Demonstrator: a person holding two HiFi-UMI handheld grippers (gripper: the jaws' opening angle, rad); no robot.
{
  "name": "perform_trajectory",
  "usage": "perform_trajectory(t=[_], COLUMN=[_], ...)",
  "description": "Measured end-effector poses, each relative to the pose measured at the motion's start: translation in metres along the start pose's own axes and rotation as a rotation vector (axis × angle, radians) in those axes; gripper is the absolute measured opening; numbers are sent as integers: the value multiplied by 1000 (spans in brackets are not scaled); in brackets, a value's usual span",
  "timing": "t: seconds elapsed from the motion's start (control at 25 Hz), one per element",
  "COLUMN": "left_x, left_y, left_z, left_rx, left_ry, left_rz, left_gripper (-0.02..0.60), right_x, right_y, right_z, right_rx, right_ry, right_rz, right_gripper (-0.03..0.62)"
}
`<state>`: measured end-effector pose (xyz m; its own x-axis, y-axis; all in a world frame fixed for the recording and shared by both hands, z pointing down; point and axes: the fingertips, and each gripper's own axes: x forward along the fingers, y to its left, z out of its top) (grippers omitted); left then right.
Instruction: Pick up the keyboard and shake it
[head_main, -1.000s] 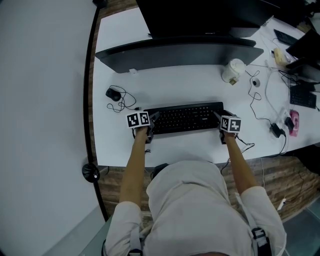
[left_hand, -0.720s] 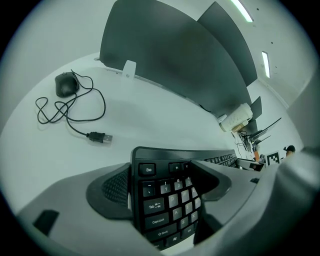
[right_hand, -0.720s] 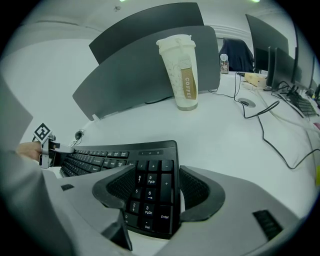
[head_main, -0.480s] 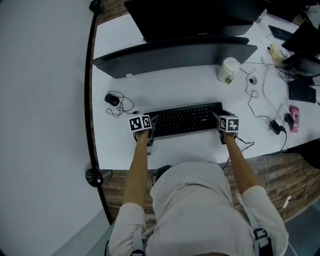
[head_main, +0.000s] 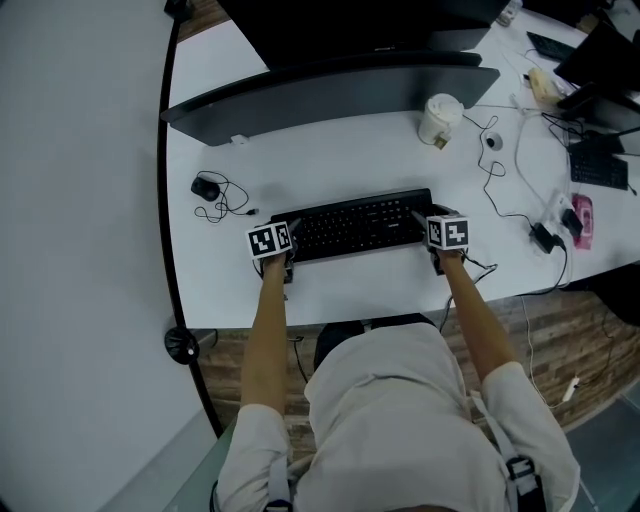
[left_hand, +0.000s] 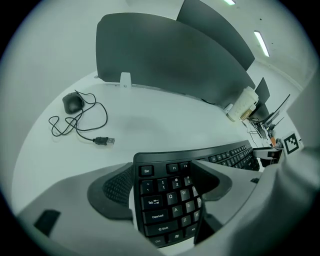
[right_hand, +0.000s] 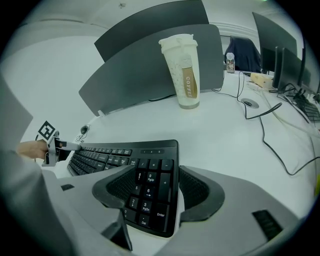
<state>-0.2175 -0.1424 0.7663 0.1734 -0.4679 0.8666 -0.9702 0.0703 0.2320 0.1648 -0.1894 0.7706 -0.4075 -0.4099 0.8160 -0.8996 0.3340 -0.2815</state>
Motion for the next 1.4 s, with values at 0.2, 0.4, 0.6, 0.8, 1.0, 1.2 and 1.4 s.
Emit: perform_trajectory(t=[0.2, 0.4, 0.6, 0.8, 1.0, 1.2, 1.4], left_x=[-10, -37, -58, -90, -121, -156, -175], left_y=[-3, -9, -36, -75, -92, -83, -83], left_z=[-1, -17, -34, -44, -63, -86, -98], left_rx=[19, 3, -8, -12, 41, 10, 85], left_ry=[-47, -130, -223, -350, -427, -494, -549], left_rz=[11, 22, -47, -167, -218, -256, -290], left_gripper=[367, 366, 367, 365, 364, 250, 154], right_x=[-13, -35, -55, -71, -84, -102, -115], right_y=[-6, 3, 33, 76, 114, 149, 174], right_z=[3, 3, -11, -35, -56, -86, -99], right_rx=[-95, -163, -171, -148, -134, -86, -60], right_ry=[-19, -46, -89, -128, -176, -213, -284], right_rz=[-34, -4, 24, 60, 39, 26, 7], right_gripper=[272, 272, 270, 247, 209, 164, 120])
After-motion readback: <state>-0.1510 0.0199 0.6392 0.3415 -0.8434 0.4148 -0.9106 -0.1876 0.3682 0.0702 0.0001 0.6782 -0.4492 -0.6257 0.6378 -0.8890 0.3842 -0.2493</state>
